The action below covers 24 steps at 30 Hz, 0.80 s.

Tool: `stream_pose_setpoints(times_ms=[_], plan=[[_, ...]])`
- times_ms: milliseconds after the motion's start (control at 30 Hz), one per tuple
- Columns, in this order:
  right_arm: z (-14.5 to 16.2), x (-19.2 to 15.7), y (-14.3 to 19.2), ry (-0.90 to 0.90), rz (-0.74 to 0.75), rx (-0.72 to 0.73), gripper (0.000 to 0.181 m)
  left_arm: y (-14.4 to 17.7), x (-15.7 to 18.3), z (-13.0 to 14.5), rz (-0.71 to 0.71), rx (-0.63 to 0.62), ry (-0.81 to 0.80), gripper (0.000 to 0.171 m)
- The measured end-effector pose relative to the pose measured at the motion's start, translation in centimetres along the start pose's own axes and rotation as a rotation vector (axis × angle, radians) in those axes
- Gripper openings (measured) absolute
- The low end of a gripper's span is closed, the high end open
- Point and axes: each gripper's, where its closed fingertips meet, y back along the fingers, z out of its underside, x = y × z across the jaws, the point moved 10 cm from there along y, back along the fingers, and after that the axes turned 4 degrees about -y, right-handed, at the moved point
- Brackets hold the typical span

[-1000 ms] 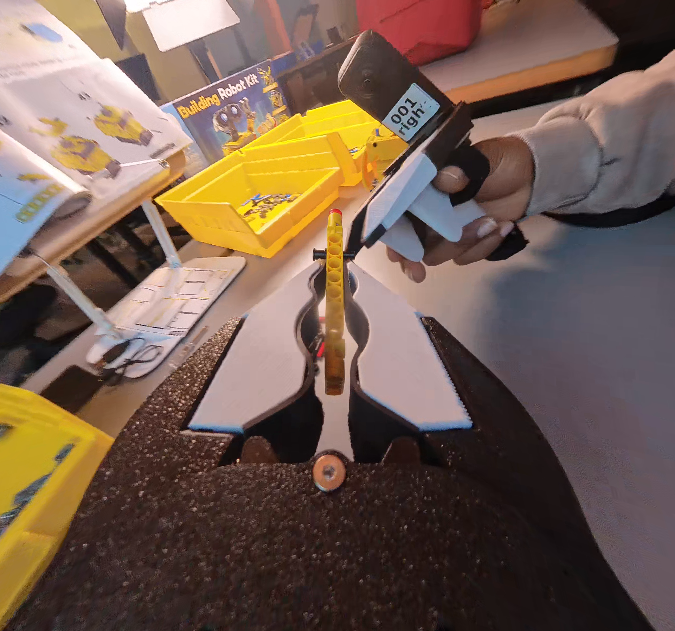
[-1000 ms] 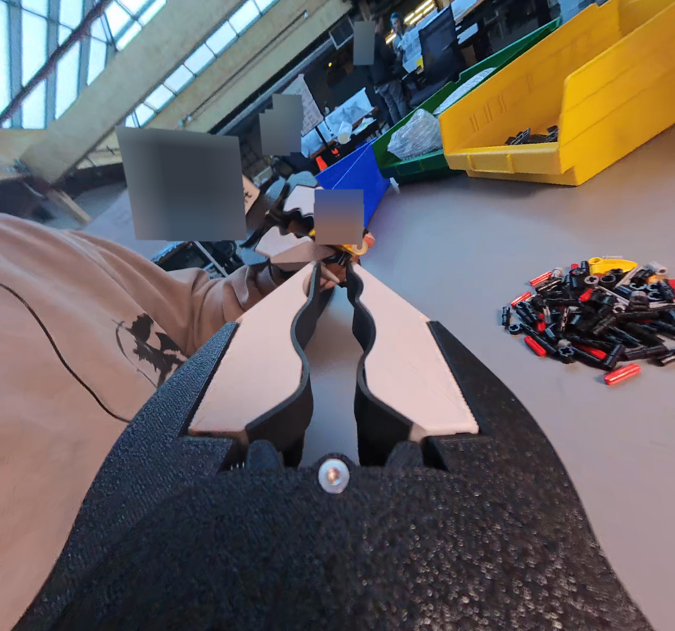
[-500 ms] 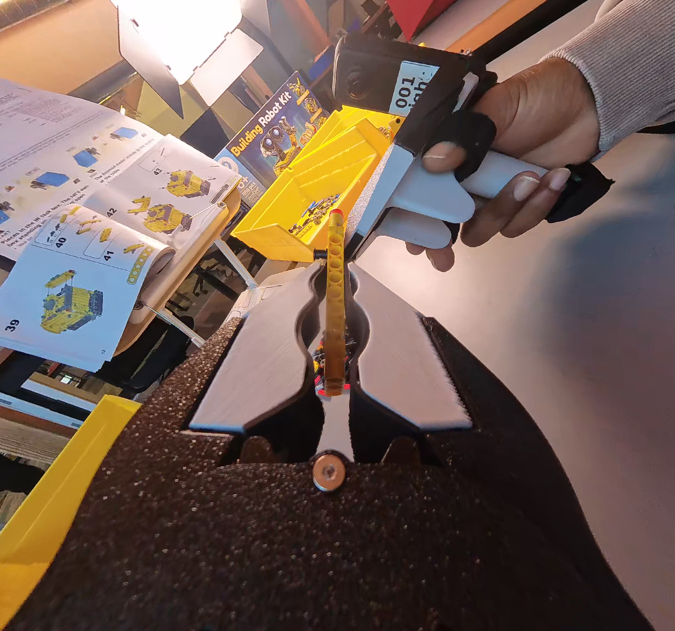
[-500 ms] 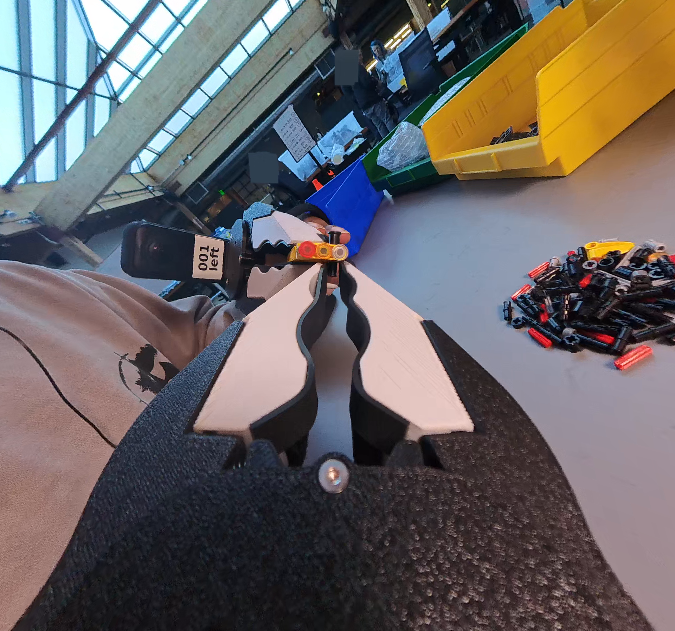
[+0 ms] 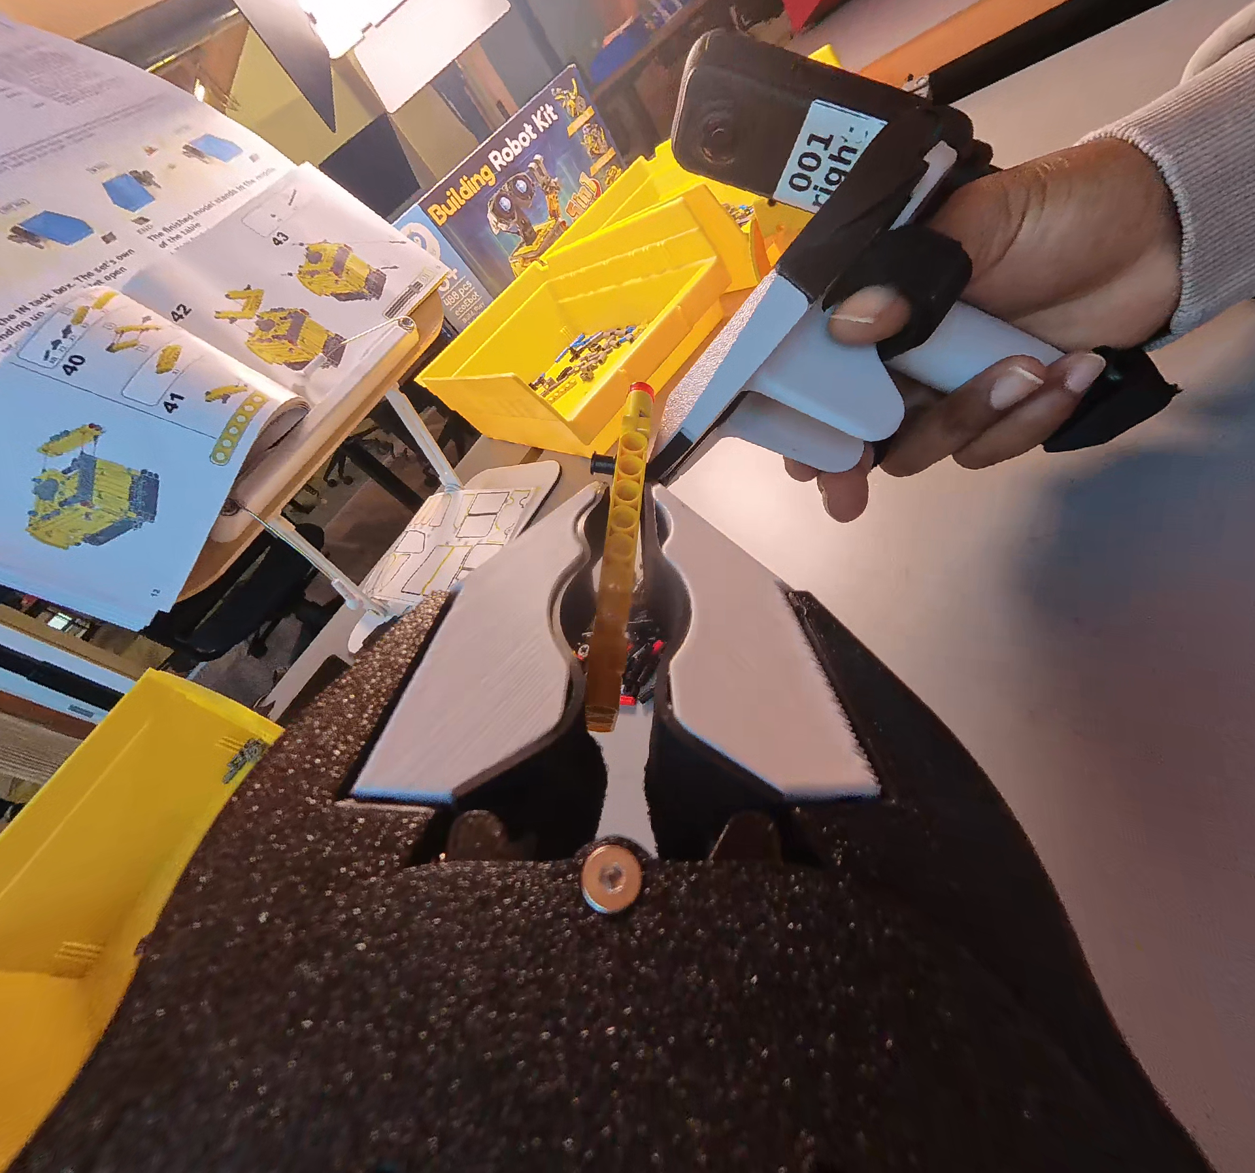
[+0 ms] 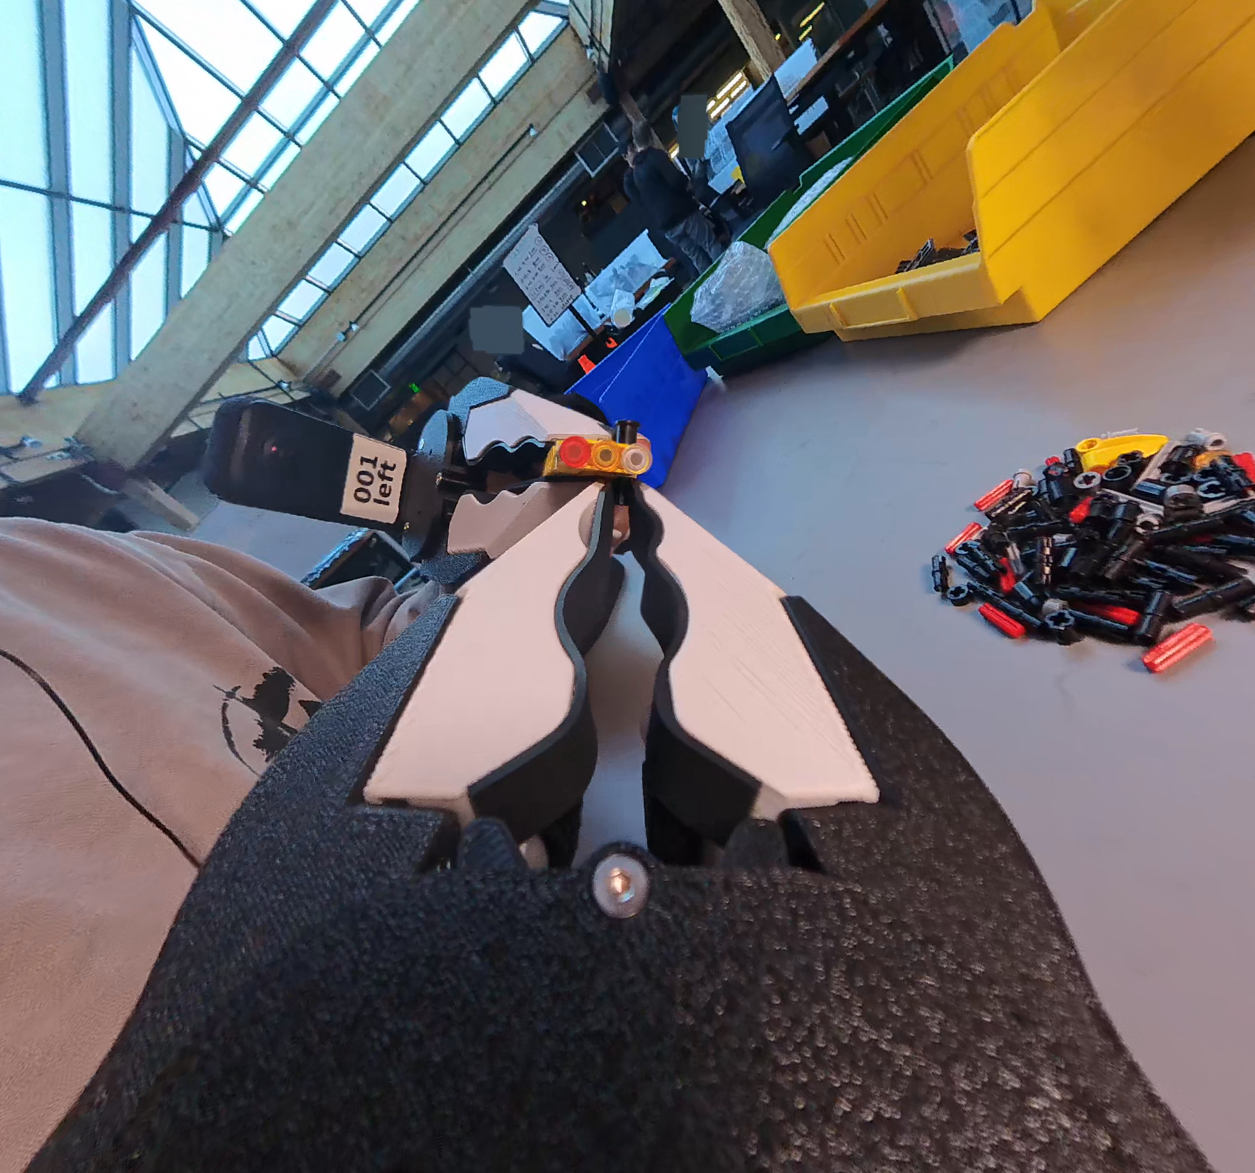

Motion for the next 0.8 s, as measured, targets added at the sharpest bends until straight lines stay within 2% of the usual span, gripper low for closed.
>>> stream_pose_setpoints(times_ms=[267,333,400,433,500,567,600,667,700,767,800], plan=[[-0.5,-0.2,0.4,0.042,-0.012,-0.043,0.005,-0.2,-0.2,0.2,0.070,0.047,0.094,0.006],[-0.8,-0.2,0.7,0.059,-0.050,-0.088,0.007,0.2,-0.5,0.3,0.044,0.055,0.046,0.006],[-1.7,-0.2,1.4,0.052,-0.095,-0.115,0.033,0.6,-0.5,0.4,0.028,0.049,-0.019,0.006],[-2.2,-0.2,1.8,0.057,-0.100,-0.106,0.038,0.7,-0.3,0.4,0.023,0.055,-0.062,0.006],[-2.7,-0.4,2.2,0.103,-0.071,-0.084,0.042,0.5,0.7,0.1,0.017,0.041,-0.176,0.006],[-2.3,-0.8,1.7,0.138,-0.056,-0.128,0.048,0.2,1.8,-0.1,0.009,0.026,-0.284,0.006],[-1.9,-0.9,1.4,0.155,-0.047,-0.160,0.047,0.1,2.2,-0.2,-0.002,0.019,-0.326,0.006],[-1.1,-1.1,0.8,0.201,-0.035,-0.213,0.027,0.1,2.5,-0.2,-0.005,0.008,-0.366,0.006],[-0.9,-1.1,0.8,0.211,-0.033,-0.221,0.025,0.0,2.5,-0.1,0.003,0.002,-0.366,0.006],[-0.9,-1.2,0.8,0.246,-0.035,-0.242,0.025,0.1,2.4,0.0,0.021,0.012,-0.328,0.008],[-1.0,-1.3,0.9,0.293,-0.036,-0.236,0.024,0.1,2.2,0.1,0.053,0.033,-0.249,0.011]])
